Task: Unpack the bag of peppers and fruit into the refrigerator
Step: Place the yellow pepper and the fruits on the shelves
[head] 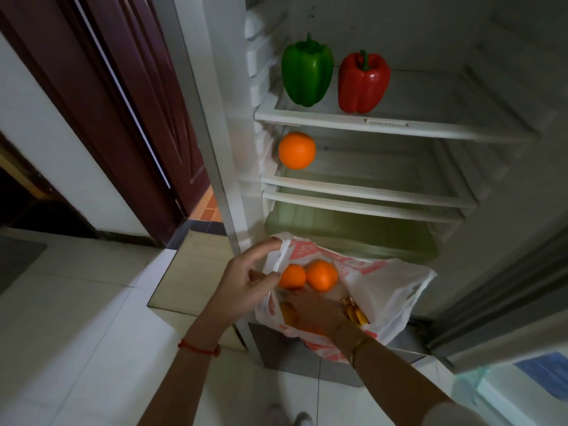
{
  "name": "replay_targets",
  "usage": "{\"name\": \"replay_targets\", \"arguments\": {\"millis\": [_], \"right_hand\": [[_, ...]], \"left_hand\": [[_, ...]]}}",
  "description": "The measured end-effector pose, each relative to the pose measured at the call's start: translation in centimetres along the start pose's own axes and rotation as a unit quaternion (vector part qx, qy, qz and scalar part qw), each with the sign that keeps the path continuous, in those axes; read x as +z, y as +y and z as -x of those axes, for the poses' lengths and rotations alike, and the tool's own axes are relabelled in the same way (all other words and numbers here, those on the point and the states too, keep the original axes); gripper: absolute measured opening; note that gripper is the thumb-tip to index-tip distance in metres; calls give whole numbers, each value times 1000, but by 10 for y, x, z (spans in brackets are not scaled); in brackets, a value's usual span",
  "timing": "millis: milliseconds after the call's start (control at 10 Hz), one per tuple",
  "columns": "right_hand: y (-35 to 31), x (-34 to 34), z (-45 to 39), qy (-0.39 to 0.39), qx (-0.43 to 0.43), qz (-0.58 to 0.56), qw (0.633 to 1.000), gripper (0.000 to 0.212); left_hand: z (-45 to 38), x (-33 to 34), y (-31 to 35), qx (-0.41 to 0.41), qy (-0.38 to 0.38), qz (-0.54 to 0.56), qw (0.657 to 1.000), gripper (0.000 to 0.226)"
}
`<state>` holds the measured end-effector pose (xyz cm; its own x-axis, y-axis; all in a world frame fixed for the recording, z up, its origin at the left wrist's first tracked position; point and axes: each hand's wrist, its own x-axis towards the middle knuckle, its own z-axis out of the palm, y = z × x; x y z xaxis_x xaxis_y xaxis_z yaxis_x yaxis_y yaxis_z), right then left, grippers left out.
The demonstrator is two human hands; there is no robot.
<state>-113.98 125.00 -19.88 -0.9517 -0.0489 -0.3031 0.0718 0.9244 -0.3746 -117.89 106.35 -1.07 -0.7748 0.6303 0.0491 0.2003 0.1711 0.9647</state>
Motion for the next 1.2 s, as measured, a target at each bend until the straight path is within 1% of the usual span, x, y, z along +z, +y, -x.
{"name": "replay_targets", "arguments": {"millis": [100, 200, 300, 400, 500, 600, 700, 800, 900, 1000, 1100, 1200], "right_hand": [[-16, -11, 11, -2, 20, 32, 999, 68], [-13, -5, 12, -1, 23, 6, 1000, 77], [-7, -1, 12, 31, 28, -33, 999, 74], [-7, -20, 23, 47, 31, -96, 994, 66], [0, -47, 30, 112, 56, -149, 981, 81], [8, -77, 48, 170, 65, -247, 952, 70], [14, -113, 68, 224, 83, -271, 932, 72], [15, -151, 90, 268, 82, -307, 909, 74], [1, -201, 113, 338, 71, -337, 876, 64], [-12, -252, 126, 453, 44, -341, 823, 53], [-19, -300, 126, 566, 44, -294, 769, 56], [-16, -341, 112, 642, 88, -214, 731, 60]], "left_hand": [[0, 1, 0, 4, 2, -2, 1000, 48], [-1, 3, 1, 5, 1, -7, 1000, 49], [-4, 5, 1, 10, -2, -13, 1000, 49], [-8, 8, 3, 17, -5, -12, 1000, 49], [-12, 12, 5, 18, -3, 1, 1000, 49], [-19, 18, 11, 21, -5, 8, 1000, 48], [-25, 26, 21, 25, -7, 10, 1000, 49], [-35, 31, 21, 21, -11, 14, 1000, 50], [-43, 35, 22, 27, -17, 10, 999, 52], [-48, 40, 31, 37, -15, 16, 999, 53], [-52, 41, 33, 34, -20, 19, 999, 48], [-54, 41, 31, 31, -18, 16, 999, 46]]}}
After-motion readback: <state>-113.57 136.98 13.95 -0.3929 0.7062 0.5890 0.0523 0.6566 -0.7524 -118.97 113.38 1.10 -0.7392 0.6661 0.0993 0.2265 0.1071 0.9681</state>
